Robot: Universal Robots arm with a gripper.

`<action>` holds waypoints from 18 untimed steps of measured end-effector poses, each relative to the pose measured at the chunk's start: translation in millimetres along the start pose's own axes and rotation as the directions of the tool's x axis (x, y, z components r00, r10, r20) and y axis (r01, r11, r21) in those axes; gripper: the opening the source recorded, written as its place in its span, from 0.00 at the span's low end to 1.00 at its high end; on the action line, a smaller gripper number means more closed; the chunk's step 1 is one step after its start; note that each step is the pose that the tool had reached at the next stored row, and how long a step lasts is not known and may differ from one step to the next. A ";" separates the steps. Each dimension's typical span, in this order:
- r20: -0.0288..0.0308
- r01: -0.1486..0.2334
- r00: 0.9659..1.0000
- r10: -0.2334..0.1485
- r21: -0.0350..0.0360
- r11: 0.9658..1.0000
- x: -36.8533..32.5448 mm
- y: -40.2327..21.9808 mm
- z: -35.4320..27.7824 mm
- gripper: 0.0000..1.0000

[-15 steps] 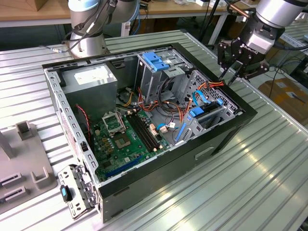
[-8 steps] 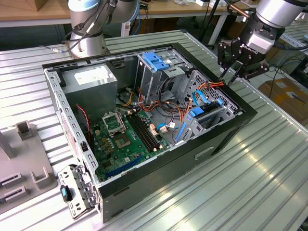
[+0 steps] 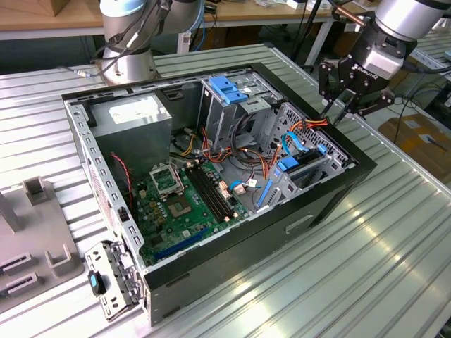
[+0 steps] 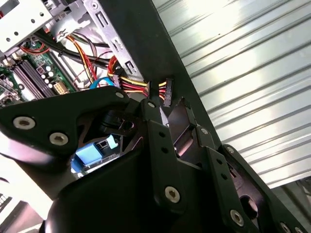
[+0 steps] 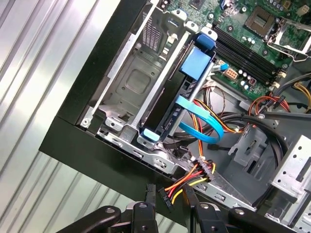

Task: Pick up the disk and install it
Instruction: 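Insert the second disk wire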

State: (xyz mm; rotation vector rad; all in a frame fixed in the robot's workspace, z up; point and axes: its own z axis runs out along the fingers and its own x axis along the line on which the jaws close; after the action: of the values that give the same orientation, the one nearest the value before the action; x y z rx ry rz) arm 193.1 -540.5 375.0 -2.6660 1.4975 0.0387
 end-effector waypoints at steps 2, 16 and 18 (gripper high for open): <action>0.003 0.041 0.999 -0.041 -0.002 0.999 0.1 -0.1 0.3 0.36; 0.023 0.337 0.941 -0.337 -0.017 0.941 5.2 -7.6 6.2 0.36; 0.027 0.376 0.926 -0.376 -0.018 0.926 5.2 -7.6 7.0 0.36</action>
State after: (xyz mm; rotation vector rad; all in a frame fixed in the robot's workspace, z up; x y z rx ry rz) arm 202.5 -540.5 368.1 -2.9094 0.9587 0.0613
